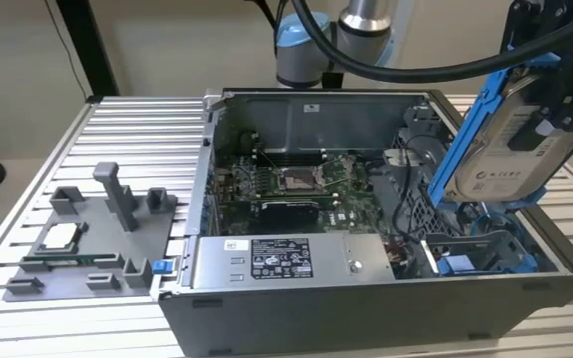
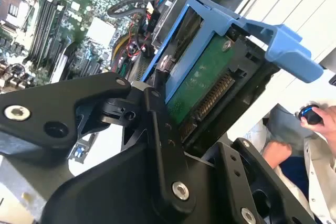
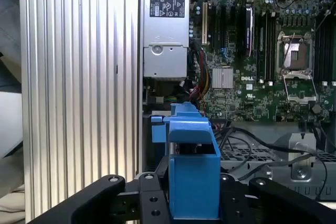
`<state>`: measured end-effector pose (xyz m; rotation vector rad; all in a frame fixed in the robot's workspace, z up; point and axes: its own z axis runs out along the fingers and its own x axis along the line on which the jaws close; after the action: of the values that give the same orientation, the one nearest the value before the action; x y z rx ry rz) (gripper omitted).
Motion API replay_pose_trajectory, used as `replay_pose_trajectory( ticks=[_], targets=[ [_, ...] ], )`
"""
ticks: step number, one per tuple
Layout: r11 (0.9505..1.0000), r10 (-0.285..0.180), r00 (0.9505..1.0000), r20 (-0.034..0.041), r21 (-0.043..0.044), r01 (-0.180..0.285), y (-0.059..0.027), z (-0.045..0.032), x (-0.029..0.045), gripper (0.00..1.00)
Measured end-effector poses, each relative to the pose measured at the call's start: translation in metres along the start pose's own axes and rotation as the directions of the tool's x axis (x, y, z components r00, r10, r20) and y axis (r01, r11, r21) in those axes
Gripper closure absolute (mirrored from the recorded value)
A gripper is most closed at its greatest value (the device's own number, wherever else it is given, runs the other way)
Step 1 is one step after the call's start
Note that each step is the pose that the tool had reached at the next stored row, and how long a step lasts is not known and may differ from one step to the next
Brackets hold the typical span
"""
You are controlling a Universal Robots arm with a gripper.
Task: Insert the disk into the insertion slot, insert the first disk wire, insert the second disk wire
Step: 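Insert the disk into the insertion slot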
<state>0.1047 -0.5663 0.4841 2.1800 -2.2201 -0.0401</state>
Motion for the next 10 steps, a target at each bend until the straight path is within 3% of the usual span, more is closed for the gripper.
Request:
replay_pose_trajectory(
  ticks=[10],
  targets=[
    [1.0000,0.000,1.0000,-0.0001,0.0000,0.000,-0.0002,0.0025,0.0000,1.00]
  ],
)
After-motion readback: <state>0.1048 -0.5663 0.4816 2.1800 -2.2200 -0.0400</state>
